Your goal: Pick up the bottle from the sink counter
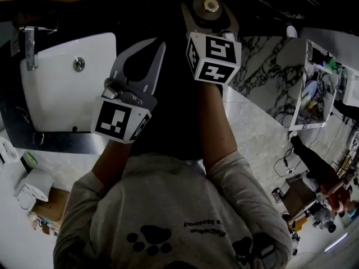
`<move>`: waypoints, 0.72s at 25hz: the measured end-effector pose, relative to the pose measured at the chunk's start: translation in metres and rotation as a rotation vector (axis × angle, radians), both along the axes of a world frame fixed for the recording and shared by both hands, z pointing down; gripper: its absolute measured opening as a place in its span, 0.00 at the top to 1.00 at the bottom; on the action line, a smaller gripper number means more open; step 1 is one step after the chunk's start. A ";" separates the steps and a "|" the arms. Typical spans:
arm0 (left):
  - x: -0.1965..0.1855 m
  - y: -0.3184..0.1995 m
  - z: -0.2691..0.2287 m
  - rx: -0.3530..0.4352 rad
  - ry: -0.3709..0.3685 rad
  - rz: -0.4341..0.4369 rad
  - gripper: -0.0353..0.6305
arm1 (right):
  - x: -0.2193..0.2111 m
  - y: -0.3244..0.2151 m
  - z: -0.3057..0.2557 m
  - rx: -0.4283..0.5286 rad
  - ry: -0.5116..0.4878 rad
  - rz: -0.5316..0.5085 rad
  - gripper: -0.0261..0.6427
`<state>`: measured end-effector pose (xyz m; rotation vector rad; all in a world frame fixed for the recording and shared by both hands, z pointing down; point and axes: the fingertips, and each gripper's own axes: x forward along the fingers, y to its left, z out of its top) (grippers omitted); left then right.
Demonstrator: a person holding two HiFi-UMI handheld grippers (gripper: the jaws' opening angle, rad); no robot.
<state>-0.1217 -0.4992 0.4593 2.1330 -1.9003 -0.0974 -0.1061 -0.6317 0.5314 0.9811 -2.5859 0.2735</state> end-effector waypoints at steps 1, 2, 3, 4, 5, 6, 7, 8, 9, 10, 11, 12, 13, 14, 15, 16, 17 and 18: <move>-0.001 0.002 -0.002 0.003 -0.002 0.001 0.95 | 0.002 0.003 -0.004 0.006 -0.011 0.003 0.46; -0.001 0.004 -0.004 0.006 -0.004 0.003 0.95 | 0.003 0.006 -0.008 0.012 -0.017 0.004 0.46; -0.001 0.006 -0.006 0.010 -0.006 0.006 0.95 | 0.003 0.010 -0.013 0.018 -0.020 0.003 0.46; -0.001 0.008 -0.009 0.015 -0.009 0.009 0.95 | 0.005 0.014 -0.017 0.022 -0.022 0.001 0.46; -0.001 0.010 -0.012 0.020 -0.011 0.011 0.95 | 0.006 0.019 -0.022 0.026 -0.025 0.001 0.46; -0.001 0.013 -0.015 0.025 -0.013 0.015 0.95 | 0.008 0.023 -0.027 0.028 -0.030 0.001 0.46; 0.000 0.016 -0.018 0.029 -0.016 0.018 0.95 | 0.010 0.029 -0.032 0.028 -0.036 0.002 0.46; 0.000 0.018 -0.022 0.032 -0.019 0.021 0.95 | 0.013 0.034 -0.036 0.028 -0.041 0.003 0.46; 0.000 0.021 -0.025 0.035 -0.021 0.023 0.95 | 0.015 0.039 -0.041 0.028 -0.045 0.006 0.46; 0.000 0.024 -0.028 0.039 -0.023 0.025 0.95 | 0.018 0.045 -0.045 0.030 -0.048 0.009 0.46; 0.000 0.027 -0.032 0.044 -0.027 0.029 0.95 | 0.020 0.049 -0.051 0.036 -0.051 0.013 0.46; 0.000 0.029 -0.035 0.052 -0.031 0.033 0.95 | 0.022 0.054 -0.056 0.045 -0.055 0.017 0.46; -0.001 0.031 -0.039 0.061 -0.035 0.038 0.95 | 0.024 0.059 -0.062 0.055 -0.058 0.020 0.46; -0.002 0.034 -0.043 0.069 -0.039 0.043 0.95 | 0.026 0.064 -0.068 0.065 -0.061 0.022 0.46; -0.002 0.038 -0.046 0.078 -0.043 0.048 0.95 | 0.028 0.070 -0.073 0.072 -0.063 0.023 0.46; -0.002 0.042 -0.050 0.085 -0.046 0.053 0.95 | 0.031 0.077 -0.079 0.077 -0.064 0.025 0.46; -0.002 0.046 -0.054 0.091 -0.049 0.060 0.95 | 0.035 0.084 -0.084 0.081 -0.065 0.030 0.46; -0.001 0.051 -0.058 0.095 -0.052 0.068 0.95 | 0.038 0.090 -0.089 0.085 -0.066 0.038 0.46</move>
